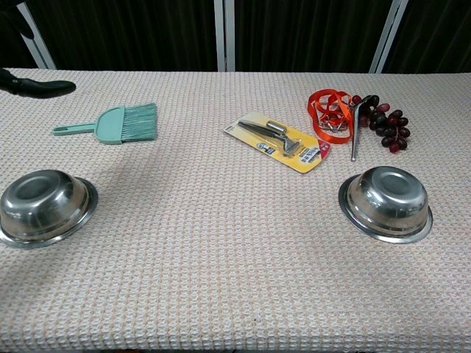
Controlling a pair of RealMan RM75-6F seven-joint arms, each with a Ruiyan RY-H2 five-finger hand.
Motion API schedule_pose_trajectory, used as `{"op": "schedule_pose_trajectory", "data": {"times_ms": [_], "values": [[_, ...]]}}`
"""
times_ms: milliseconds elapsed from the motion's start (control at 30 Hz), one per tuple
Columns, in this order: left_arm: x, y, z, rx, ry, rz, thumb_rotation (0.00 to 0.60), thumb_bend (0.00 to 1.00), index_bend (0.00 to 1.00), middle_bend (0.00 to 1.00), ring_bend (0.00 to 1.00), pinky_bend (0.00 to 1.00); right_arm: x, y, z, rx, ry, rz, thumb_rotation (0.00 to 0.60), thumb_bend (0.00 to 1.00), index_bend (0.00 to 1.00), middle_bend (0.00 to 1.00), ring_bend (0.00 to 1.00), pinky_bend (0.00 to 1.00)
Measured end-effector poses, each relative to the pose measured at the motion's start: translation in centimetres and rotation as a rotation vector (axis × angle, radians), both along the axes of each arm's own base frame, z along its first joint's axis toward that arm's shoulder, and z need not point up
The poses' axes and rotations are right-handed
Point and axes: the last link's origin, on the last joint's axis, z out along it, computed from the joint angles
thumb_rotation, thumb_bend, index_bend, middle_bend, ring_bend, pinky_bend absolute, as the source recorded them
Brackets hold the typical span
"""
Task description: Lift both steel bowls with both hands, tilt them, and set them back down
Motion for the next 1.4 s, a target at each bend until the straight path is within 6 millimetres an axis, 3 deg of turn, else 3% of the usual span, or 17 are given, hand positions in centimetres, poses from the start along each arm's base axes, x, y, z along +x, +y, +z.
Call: {"op": "schedule_pose_trajectory", "data": {"times_ms": [300, 400, 533, 700, 900, 1233, 1400], "values": [[-0.3, -0.2, 0.0, -0.013, 0.018, 0.018, 0.308, 0.11, 0.02, 0.01, 0.06, 0.31, -0.4, 0.1, -0.1, 0.027, 0.018, -0.021, 0.600, 0.18, 0.00, 0.00, 0.00, 0.04], [-0.8, -0.7, 0.1, -0.041, 0.043, 0.044, 0.254, 0.10, 0.03, 0.01, 0.06, 0.27, -0.9, 0.3, -0.1, 0.065, 0.060, -0.044, 0.600, 0.18, 0.00, 0.00, 0.00, 0.02], [-2.0, -2.0, 0.8, -0.113, 0.091, 0.120, 0.151, 0.10, 0.02, 0.00, 0.03, 0.22, -2.2, 0.8, 0.4, 0.167, 0.205, -0.099, 0.600, 0.18, 0.00, 0.00, 0.00, 0.01], [-5.4, -4.5, 2.0, -0.235, 0.227, 0.279, 0.135, 0.10, 0.01, 0.00, 0.01, 0.21, -4.0, 1.7, 1.0, 0.326, 0.453, -0.200, 0.600, 0.18, 0.00, 0.00, 0.00, 0.02], [-6.8, -6.4, 1.1, -0.342, 0.326, 0.343, 0.129, 0.10, 0.01, 0.00, 0.01, 0.21, -5.4, 2.9, 0.4, 0.511, 0.628, -0.308, 0.600, 0.18, 0.00, 0.00, 0.00, 0.06], [-6.4, -5.2, -2.2, -0.398, 0.319, 0.286, 0.278, 0.13, 0.01, 0.00, 0.00, 0.21, -4.3, 2.1, -3.4, 0.624, 0.592, -0.296, 0.600, 0.18, 0.00, 0.00, 0.00, 0.07], [-6.8, -4.3, -3.4, -0.410, 0.321, 0.278, 0.410, 0.18, 0.01, 0.00, 0.00, 0.21, -3.4, 0.9, -5.3, 0.653, 0.582, -0.259, 0.600, 0.18, 0.00, 0.00, 0.00, 0.07]]}}
